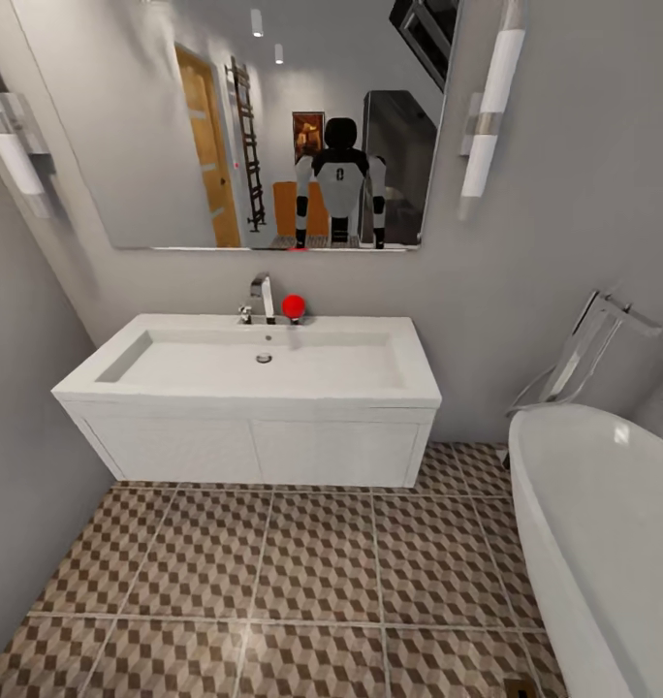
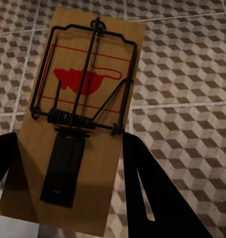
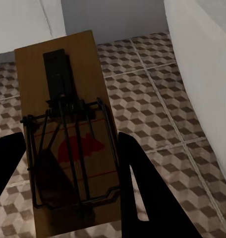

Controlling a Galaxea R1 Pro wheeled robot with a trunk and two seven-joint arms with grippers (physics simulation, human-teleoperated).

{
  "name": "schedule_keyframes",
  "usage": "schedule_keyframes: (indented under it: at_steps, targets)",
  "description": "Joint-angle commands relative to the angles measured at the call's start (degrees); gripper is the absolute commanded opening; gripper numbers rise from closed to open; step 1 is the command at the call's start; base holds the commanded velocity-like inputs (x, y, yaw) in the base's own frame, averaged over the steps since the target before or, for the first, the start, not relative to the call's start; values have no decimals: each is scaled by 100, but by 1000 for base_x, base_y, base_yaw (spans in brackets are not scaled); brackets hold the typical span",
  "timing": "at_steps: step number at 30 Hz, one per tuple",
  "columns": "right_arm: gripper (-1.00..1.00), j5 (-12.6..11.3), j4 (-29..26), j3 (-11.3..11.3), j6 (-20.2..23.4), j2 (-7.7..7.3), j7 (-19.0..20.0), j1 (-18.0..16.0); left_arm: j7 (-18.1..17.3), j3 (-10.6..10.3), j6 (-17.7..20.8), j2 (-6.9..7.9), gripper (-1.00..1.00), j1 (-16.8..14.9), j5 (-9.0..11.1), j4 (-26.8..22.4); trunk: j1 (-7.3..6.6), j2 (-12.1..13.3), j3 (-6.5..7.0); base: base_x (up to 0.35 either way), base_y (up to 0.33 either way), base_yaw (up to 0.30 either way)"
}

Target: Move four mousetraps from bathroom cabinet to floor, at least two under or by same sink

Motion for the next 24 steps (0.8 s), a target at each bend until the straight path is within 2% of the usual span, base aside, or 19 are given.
schedule_keyframes:
  at_steps: [1,5,10,13,17,18,19,22,24]
  targets:
    - [-100,-63,3,34,-16,-4,32,-3,1,-48,-28,-1,-100,-8,42,19,0,-4,-3,0,0,-77]
    - [-100,-63,2,27,-58,-16,32,-2,6,-49,-28,-1,-100,-8,42,19,0,-4,0,0,0,-29]
    - [-100,-70,10,14,-321,-55,-2,-2,22,-34,-6,-4,-100,-8,47,17,0,-4,1,0,0,-6]
    - [-100,-67,88,25,-321,-48,-37,-1,38,-12,336,-36,-100,-8,58,-12,0,-4,1,0,0,-1]
    - [-100,-37,95,37,-321,-41,-45,-4,291,-1,1172,-64,-100,-14,72,-255,0,-4,1,0,0,0]
    - [-100,-20,80,38,-314,-42,-45,-4,347,0,1283,-64,-100,-15,73,-328,0,-4,1,0,0,0]
    - [-100,48,18,43,-190,-46,-46,-5,451,0,1517,-59,-100,-15,74,-495,0,-4,1,0,0,0]
    - [-100,388,-341,49,171,-56,-62,-2,590,4,2287,-42,-100,-16,76,-1021,0,-4,1,0,0,0]
    - [-100,746,-708,51,598,-66,-83,-5,626,7,3118,-20,-100,-17,76,-1654,0,-4,1,0,0,0]
